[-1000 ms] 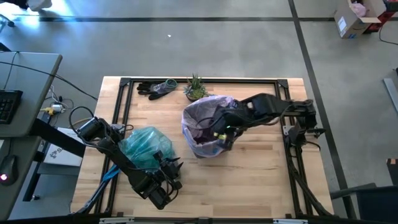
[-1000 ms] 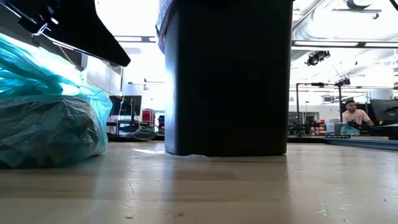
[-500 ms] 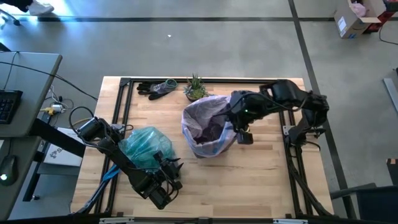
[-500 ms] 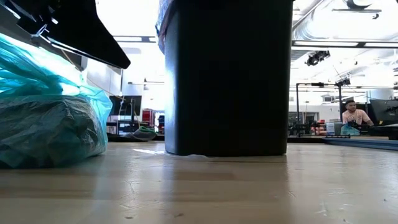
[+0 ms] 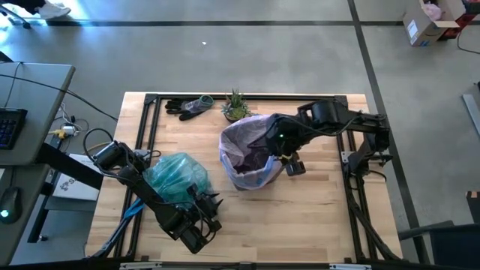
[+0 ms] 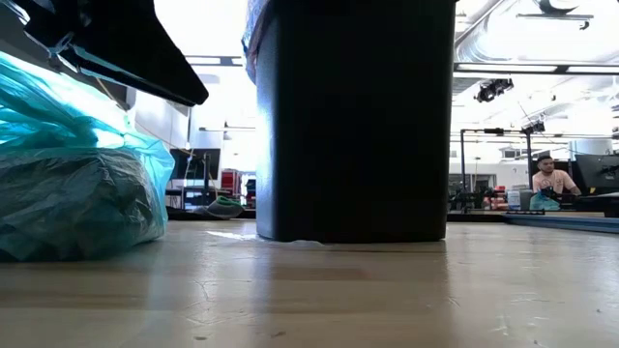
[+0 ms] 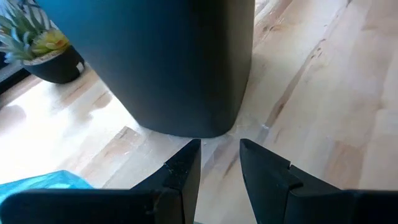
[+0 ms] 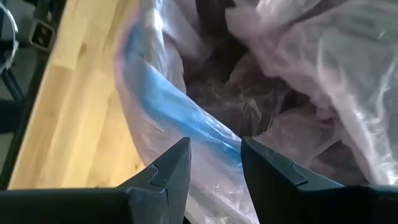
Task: Place trash/remove bag and relplace
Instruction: Put the pink trash bag into the trash bin
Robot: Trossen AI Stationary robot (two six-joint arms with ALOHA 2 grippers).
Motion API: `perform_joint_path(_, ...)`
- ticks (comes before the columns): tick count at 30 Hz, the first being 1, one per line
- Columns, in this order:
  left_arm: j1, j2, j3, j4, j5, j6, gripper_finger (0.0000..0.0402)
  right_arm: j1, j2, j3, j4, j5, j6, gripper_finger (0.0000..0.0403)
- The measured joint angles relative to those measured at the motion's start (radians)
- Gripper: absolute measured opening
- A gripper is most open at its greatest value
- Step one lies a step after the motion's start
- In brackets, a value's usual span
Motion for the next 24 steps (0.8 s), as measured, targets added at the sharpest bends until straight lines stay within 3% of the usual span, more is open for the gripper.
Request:
perform_joint_path(6,0.0,0.0,0.0,0.023,0.004,0.003,0.0097,-0.018,0.0,-0.093,0.0,0.009,-0.066,0.0128)
perform_joint_path(11,0.0,0.0,0.0,0.03,0.015,0.008,0.0097,-0.012,0.0,-0.153,0.0,0.112,-0.107,0.0121)
perform_joint_path(13,0.0,0.0,0.0,0.029,0.016,0.009,0.0097,0.0,0.0,-0.164,0.001,0.147,-0.122,0.01)
perform_joint_path(17,0.0,0.0,0.0,0.027,0.016,0.012,0.0097,0.026,0.0,-0.168,0.0,0.182,-0.15,0.0017)
perform_joint_path(24,0.002,0.0,0.0,0.029,0.018,0.017,0.0097,0.1,-0.03,-0.15,-0.001,0.379,-0.107,0.0)
